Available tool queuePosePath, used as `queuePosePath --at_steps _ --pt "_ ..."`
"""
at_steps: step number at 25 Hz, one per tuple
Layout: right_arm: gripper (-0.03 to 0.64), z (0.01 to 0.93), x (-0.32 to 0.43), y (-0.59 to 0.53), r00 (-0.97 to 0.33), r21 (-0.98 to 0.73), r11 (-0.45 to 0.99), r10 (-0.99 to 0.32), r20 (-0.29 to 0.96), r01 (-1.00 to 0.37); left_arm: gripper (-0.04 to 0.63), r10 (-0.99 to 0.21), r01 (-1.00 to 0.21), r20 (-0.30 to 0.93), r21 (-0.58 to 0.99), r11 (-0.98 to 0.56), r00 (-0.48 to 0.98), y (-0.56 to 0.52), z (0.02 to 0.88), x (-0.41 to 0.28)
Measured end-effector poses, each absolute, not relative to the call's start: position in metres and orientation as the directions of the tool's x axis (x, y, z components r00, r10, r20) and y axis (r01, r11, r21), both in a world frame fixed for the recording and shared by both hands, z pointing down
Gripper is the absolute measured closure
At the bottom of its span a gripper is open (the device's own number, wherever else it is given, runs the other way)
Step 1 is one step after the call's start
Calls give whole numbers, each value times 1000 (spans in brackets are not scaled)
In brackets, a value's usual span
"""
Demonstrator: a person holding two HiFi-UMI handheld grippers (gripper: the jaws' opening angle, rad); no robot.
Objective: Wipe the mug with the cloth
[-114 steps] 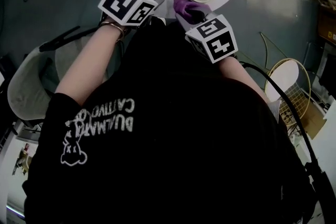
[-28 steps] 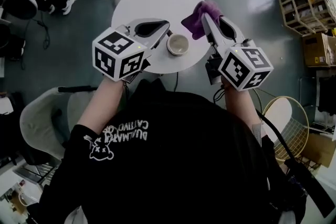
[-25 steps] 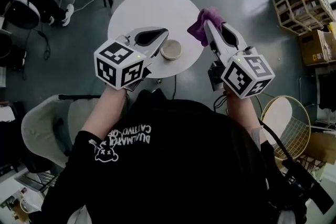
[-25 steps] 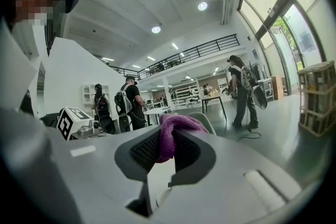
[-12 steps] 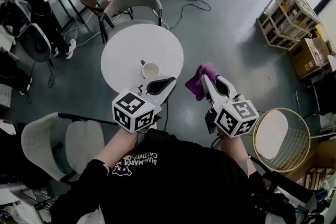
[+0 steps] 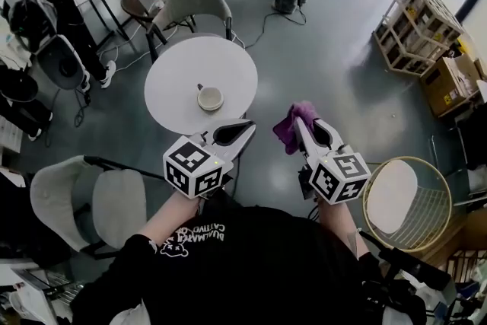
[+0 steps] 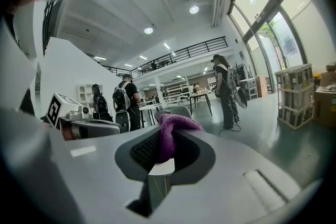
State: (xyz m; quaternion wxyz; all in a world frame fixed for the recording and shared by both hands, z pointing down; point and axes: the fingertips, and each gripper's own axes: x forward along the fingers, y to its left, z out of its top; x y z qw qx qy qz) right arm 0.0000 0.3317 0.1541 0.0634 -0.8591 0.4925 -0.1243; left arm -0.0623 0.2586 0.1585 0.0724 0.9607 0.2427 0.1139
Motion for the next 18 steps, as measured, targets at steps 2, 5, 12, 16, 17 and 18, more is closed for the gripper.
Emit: queuePosePath --at_steps 2,5,12,16,17,18 --pt "582 155 2 337 488 -226 -510 -860 151 -830 589 476 445 178 186 -876 861 262 158 -65" --pt "581 155 5 338 494 -195 -517 -855 156 -834 589 459 429 174 183 -884 871 258 158 -68" --pt "581 156 4 340 477 -179 -503 -863 167 -846 589 426 397 174 178 -900 888 255 155 -75" --pt "581 158 3 340 474 -176 -498 -866 161 -849 589 423 396 180 169 -903 888 256 158 -77" --pt "581 158 2 341 473 -176 -497 -866 161 -850 589 422 395 183 168 -903 888 256 160 -78" --pt "581 159 1 341 472 -176 -496 -867 161 -850 589 422 394 186 167 -904 888 256 161 -79"
